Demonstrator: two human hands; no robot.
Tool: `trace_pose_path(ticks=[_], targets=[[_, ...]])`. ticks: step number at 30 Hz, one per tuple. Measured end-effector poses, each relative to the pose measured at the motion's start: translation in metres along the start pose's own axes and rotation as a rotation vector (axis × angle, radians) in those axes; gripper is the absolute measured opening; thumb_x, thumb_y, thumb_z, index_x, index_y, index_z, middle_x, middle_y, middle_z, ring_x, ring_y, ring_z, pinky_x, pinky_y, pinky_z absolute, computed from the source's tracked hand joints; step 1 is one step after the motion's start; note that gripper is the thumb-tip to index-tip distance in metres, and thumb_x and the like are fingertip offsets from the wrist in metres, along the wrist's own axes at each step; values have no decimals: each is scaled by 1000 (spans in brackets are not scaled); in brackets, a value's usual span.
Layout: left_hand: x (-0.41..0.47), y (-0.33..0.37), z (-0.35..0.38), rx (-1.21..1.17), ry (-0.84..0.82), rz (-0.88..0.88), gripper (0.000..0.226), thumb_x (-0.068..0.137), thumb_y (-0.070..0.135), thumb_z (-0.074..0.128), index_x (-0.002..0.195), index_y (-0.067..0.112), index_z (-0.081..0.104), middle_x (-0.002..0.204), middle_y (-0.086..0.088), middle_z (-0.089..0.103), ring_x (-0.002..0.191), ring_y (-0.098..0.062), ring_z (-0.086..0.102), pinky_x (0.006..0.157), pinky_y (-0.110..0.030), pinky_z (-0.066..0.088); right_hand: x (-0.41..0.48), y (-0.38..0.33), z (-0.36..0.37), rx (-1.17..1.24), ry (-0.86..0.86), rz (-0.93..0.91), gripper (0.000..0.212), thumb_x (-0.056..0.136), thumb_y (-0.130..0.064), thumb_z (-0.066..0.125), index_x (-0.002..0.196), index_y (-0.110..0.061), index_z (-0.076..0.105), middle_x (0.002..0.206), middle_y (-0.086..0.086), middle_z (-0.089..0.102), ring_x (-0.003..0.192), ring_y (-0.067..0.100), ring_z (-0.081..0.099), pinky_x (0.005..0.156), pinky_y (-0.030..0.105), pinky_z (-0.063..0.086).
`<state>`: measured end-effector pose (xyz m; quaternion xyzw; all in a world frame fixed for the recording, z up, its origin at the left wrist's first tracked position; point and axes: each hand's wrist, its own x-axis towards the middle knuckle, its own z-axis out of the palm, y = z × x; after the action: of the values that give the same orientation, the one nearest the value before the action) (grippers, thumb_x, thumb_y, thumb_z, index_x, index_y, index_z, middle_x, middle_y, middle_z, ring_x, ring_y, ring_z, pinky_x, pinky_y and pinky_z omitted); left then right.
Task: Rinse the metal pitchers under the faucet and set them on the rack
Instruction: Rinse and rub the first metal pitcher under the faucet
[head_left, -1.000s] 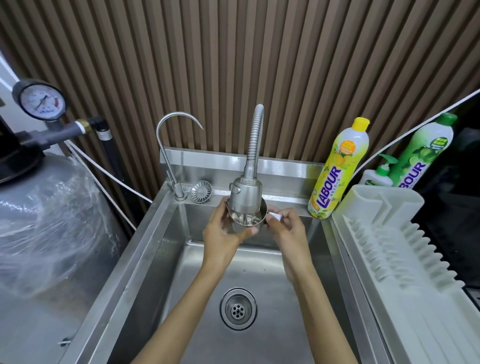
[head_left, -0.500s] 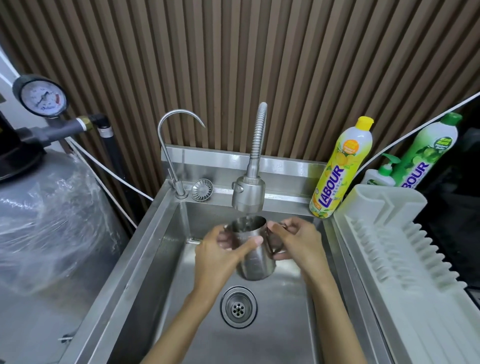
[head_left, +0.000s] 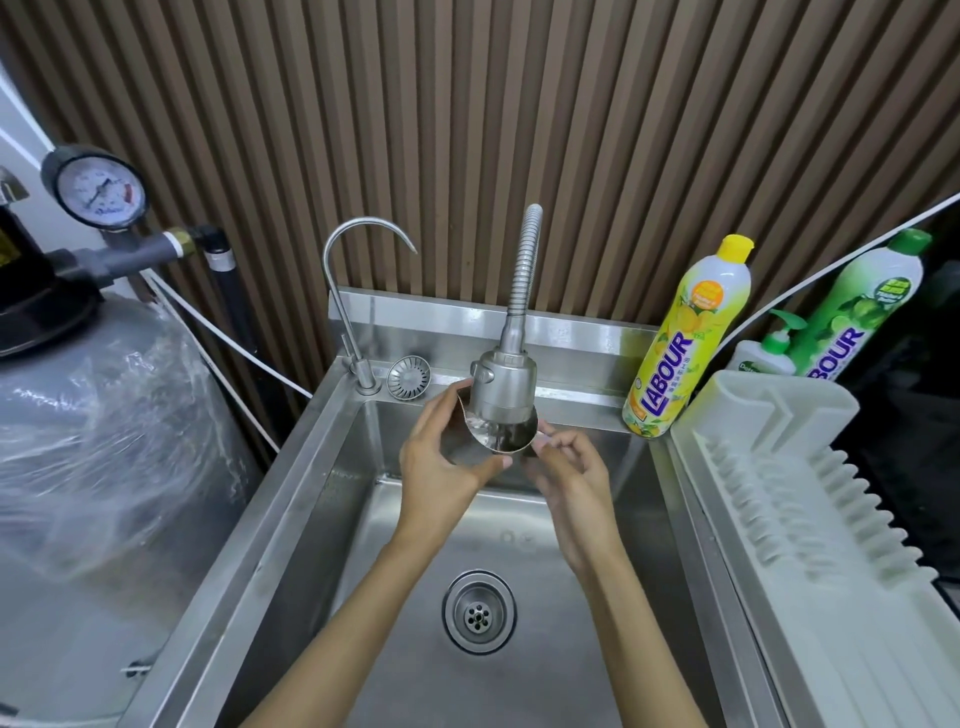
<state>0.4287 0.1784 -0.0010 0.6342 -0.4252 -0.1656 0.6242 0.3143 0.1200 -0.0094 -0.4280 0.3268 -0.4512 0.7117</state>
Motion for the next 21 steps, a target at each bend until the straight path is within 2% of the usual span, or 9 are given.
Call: trace_pose_path(ticks=[2,5,8,10,12,14,15,18,21], targets=[[-1,6,-3,113,39,20,82,52,12,88,120,38,49,109,25,49,106,16,46,84,4,31,1,6,2,52,-18,70,18,91,-2,52,74,-7,45,106,22,62,104,36,59,98,45,48],[-4,9,-5,293,96,-46,87,53,34,88,130,19,52,105,9,45,105,-7,43,82,-2,30,-1,-1,2,-48,-24,126,15,90,-11,56,77,-7,50,85,19,65,84,33,64,84,43,56],[-11,11,-3,350,95,-119,75,48,67,73,108,24,64,93,3,50,91,-13,52,82,-24,43,-5,-18,1,-221,23,139,13,87,-16,62,84,-5,55,81,11,67,70,25,68,63,37,60],[-15,10,-1,281,51,-188,62,45,74,66,90,31,64,86,2,56,83,-11,60,77,-23,47,-5,-29,-2,-385,98,106,18,84,-19,67,74,-9,56,74,5,65,65,21,66,58,37,59],[-17,6,1,131,-13,-259,41,53,57,79,85,36,64,88,1,64,82,-5,64,73,-14,47,-6,-40,-4,-607,162,-4,23,75,-31,73,63,-20,56,67,2,65,66,25,64,64,42,58],[-17,1,6,-62,-107,-335,35,66,30,81,97,26,67,97,-1,71,88,-5,67,70,-7,46,-9,-47,-3,-812,208,-126,25,68,-39,72,61,-22,56,67,0,68,72,27,66,72,44,56],[-16,-1,9,-153,-149,-345,37,69,19,80,103,20,66,101,-4,72,90,-6,68,71,-6,47,-10,-47,-1,-859,218,-177,22,71,-33,73,63,-22,56,71,1,70,76,26,67,75,43,55],[-11,-7,16,-288,-165,-289,48,67,5,79,108,21,60,107,-2,70,99,-8,66,83,-12,49,-11,-42,4,-770,180,-288,5,81,-12,67,79,-12,62,86,-7,71,86,15,67,83,35,53],[-5,-10,15,-287,-75,-166,73,53,14,88,114,34,53,117,10,64,112,-5,60,96,-19,46,-6,-32,3,-541,81,-254,17,86,-4,60,74,-11,51,102,-17,68,99,0,64,86,14,48]])
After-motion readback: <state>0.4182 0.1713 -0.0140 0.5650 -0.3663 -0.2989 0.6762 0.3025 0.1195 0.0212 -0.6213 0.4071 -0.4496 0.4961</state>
